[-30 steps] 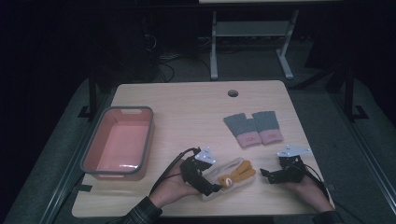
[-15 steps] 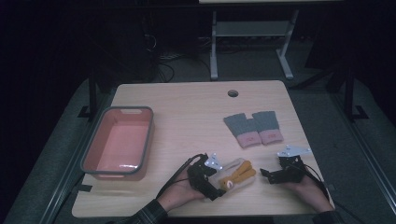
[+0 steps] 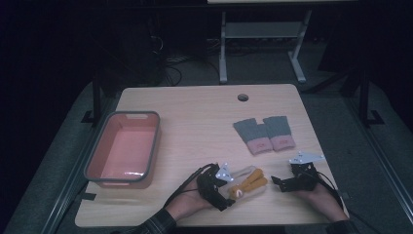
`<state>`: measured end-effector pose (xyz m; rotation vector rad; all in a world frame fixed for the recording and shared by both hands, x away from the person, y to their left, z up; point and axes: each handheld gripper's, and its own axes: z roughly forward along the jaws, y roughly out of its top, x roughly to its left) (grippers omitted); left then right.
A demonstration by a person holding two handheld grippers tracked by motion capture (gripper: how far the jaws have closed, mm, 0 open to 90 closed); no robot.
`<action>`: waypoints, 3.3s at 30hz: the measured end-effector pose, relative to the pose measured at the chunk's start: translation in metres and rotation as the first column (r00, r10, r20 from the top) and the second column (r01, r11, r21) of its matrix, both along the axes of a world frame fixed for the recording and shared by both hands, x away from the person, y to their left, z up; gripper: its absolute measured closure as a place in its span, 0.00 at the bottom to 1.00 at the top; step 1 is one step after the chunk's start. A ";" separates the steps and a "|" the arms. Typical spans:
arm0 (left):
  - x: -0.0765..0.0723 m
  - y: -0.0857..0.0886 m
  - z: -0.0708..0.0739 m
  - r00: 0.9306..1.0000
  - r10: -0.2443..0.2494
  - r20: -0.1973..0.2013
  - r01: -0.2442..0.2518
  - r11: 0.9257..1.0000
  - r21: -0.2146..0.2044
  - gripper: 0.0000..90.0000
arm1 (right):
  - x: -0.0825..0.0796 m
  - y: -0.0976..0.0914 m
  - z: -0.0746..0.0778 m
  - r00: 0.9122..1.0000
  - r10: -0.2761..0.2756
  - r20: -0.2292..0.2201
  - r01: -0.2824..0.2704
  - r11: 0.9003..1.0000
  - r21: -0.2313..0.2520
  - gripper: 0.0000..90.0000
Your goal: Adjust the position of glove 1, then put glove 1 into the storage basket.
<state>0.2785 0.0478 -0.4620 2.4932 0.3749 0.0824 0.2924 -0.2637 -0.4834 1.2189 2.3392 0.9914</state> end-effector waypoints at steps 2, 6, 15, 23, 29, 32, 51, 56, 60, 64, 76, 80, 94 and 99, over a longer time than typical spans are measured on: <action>-0.001 0.000 0.000 1.000 -0.006 0.016 0.006 1.000 0.010 0.21 | 0.000 0.000 0.000 1.000 0.000 0.000 0.000 1.000 0.000 0.03; -0.001 0.000 0.001 1.000 -0.007 0.018 0.007 1.000 0.001 0.26 | 0.000 0.000 0.000 1.000 0.000 0.000 0.000 1.000 0.000 0.03; 0.006 0.006 0.004 0.999 -0.019 -0.050 0.017 0.998 -0.058 0.57 | 0.000 0.000 0.000 1.000 0.000 0.000 0.000 1.000 0.000 0.03; 0.015 0.012 0.001 0.988 -0.041 -0.146 0.025 0.993 -0.114 0.81 | 0.000 0.000 0.000 1.000 0.000 0.000 0.000 1.000 0.000 0.03; 0.022 0.017 0.000 0.974 -0.045 -0.222 0.012 0.989 -0.151 0.83 | 0.000 0.000 0.000 1.000 0.000 0.000 0.000 1.000 0.000 0.03; 0.023 0.019 0.002 0.969 -0.044 -0.245 0.002 0.985 -0.170 0.83 | 0.000 0.000 0.000 1.000 -0.001 -0.001 0.001 1.000 0.000 0.03; 0.029 0.041 0.035 0.979 0.007 -0.203 -0.047 0.980 -0.191 0.83 | 0.000 0.000 0.000 1.000 0.000 -0.002 0.000 1.000 0.001 0.03; 0.031 0.046 0.042 0.979 0.036 -0.199 -0.074 0.980 -0.186 0.83 | 0.000 0.000 0.000 1.000 0.000 -0.002 0.000 1.000 0.002 0.03; 0.032 0.052 0.047 0.979 0.057 -0.198 -0.094 0.979 -0.183 0.83 | 0.000 0.000 0.000 1.000 0.000 -0.002 0.000 1.000 0.002 0.03; 0.035 0.058 0.052 0.976 0.085 -0.201 -0.124 0.974 -0.190 0.83 | 0.000 0.000 0.000 1.000 0.002 -0.002 -0.002 1.000 0.000 0.03; 0.045 0.082 0.073 0.969 0.158 -0.189 -0.197 0.958 -0.208 0.83 | 0.001 0.000 0.000 1.000 0.009 -0.001 -0.009 1.000 -0.002 0.03; 0.047 0.090 0.077 0.965 0.181 -0.188 -0.221 0.951 -0.218 0.83 | 0.001 0.000 0.000 1.000 0.009 -0.002 -0.009 1.000 -0.001 0.03; 0.054 0.130 0.098 0.948 0.278 -0.157 -0.310 0.919 -0.243 0.82 | 0.001 0.001 0.000 1.000 0.009 -0.002 -0.009 1.000 0.000 0.03; 0.057 0.146 0.105 0.938 0.314 -0.146 -0.343 0.905 -0.252 0.82 | 0.001 0.001 0.000 1.000 0.009 -0.002 -0.009 1.000 0.000 0.03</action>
